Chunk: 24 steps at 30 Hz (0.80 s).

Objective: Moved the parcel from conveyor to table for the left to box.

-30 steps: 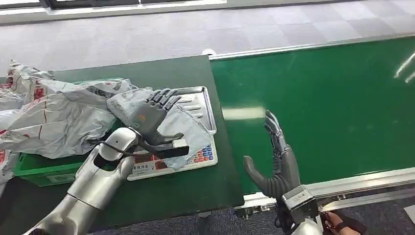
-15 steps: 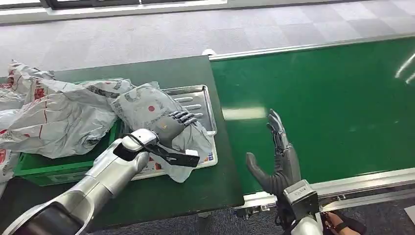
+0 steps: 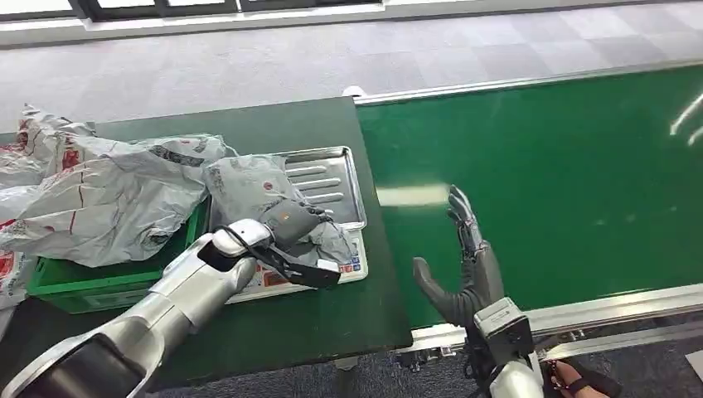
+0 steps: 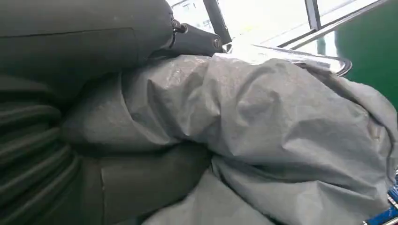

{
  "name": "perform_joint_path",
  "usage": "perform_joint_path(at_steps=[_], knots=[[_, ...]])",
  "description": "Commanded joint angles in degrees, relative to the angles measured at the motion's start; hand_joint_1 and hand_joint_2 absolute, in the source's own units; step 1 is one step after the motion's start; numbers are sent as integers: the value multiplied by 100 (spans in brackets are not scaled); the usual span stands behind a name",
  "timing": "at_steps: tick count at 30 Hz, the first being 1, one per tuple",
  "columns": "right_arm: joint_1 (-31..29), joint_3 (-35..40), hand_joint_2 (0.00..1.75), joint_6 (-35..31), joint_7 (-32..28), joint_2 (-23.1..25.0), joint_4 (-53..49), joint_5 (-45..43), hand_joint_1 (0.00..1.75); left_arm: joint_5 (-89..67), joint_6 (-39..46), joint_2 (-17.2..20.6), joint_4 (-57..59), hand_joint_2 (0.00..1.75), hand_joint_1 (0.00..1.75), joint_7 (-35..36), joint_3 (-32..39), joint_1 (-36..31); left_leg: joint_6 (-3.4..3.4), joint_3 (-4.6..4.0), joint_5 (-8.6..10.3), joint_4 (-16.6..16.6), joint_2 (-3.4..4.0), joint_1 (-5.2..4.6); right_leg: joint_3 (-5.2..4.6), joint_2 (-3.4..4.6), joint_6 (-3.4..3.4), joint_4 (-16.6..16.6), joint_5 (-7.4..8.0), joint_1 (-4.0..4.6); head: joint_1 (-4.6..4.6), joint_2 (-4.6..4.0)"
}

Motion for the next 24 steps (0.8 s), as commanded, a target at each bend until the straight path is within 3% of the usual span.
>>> perform_joint_path(at_steps=[1, 7, 11, 21, 24], knots=[[-170, 220, 175, -93, -39, -341, 373, -161, 0, 620, -33, 674, -564, 175, 175, 241, -404, 166, 5, 2, 3, -10, 15, 1, -4, 27, -5, -9, 9, 2, 0, 0], [63, 128, 175, -135, -27, -367, 143, -197, 0, 1076, -84, 1117, -1373, 175, 175, 346, -191, 295, 4, -4, 4, -7, 18, 3, -16, 31, -6, -6, 8, 4, 0, 0], [59, 129, 175, -135, -27, -364, 143, -197, 0, 1076, -84, 1108, -1376, 175, 175, 346, -196, 305, -1, 26, 12, -3, 12, 3, -34, 26, -8, -2, 13, 5, 0, 0], [77, 107, 175, -165, -26, -344, 129, -190, 0, 1116, -54, 1123, -1450, 175, 175, 355, -169, 336, 0, 11, 16, -2, 6, 5, -44, 23, -9, -4, 15, 7, 0, 0], [355, -29, 175, -234, -28, -314, -120, -143, 0, 1274, 196, 1453, -2294, 175, 175, 409, 119, 614, -1, 11, 15, -3, 6, 2, -47, 23, -9, -1, 13, 4, 0, 0]])
